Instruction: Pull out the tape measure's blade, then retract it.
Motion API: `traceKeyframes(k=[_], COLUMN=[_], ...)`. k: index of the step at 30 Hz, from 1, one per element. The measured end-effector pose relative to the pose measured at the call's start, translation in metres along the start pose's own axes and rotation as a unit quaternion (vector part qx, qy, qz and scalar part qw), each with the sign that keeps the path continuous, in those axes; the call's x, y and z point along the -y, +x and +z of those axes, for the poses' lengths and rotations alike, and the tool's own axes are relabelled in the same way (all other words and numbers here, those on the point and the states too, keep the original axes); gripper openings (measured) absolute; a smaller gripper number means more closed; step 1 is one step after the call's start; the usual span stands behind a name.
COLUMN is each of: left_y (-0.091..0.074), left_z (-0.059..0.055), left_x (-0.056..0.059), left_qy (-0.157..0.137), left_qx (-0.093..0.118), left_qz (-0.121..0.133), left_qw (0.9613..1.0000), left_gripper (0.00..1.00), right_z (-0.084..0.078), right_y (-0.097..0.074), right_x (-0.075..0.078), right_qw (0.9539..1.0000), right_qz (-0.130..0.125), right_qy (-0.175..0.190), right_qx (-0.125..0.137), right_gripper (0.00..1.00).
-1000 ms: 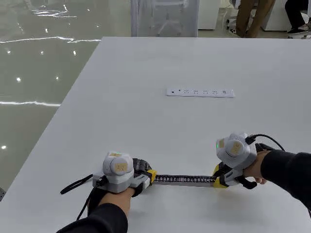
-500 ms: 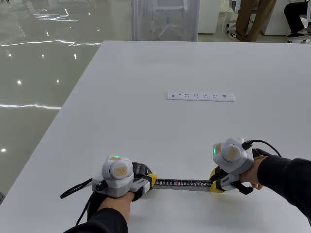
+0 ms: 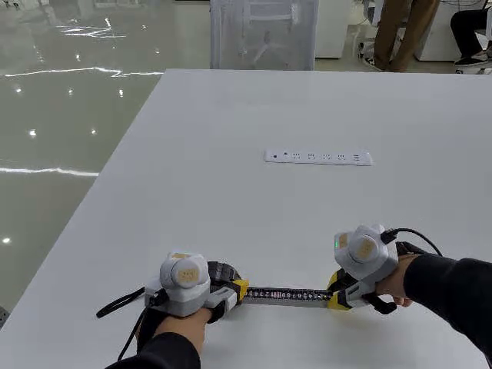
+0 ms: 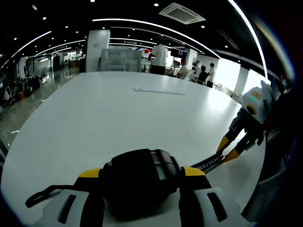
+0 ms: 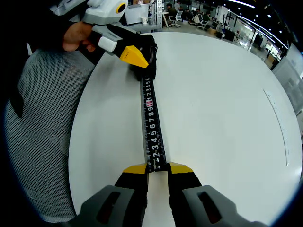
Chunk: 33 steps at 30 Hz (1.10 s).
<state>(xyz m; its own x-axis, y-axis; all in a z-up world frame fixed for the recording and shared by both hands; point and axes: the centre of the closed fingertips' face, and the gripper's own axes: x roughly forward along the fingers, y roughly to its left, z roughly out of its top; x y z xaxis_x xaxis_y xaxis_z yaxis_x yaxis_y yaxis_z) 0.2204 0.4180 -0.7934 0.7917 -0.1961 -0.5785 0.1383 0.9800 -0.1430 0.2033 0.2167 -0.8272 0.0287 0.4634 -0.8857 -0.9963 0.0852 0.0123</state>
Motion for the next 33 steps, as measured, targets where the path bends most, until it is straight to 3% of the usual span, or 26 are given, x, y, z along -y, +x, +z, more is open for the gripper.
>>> traceKeyframes(k=[33], left_y=[0.000], left_z=[0.000], left_x=[0.000], left_qy=[-0.001], left_qx=[-0.003], left_qz=[-0.004], left_qw=[1.0000], left_gripper=[0.59], right_z=[0.021], right_y=[0.011], right_x=[-0.005], right_qw=[0.9999], right_qz=[0.002], right_qy=[-0.002], right_qx=[0.015], right_gripper=[0.12])
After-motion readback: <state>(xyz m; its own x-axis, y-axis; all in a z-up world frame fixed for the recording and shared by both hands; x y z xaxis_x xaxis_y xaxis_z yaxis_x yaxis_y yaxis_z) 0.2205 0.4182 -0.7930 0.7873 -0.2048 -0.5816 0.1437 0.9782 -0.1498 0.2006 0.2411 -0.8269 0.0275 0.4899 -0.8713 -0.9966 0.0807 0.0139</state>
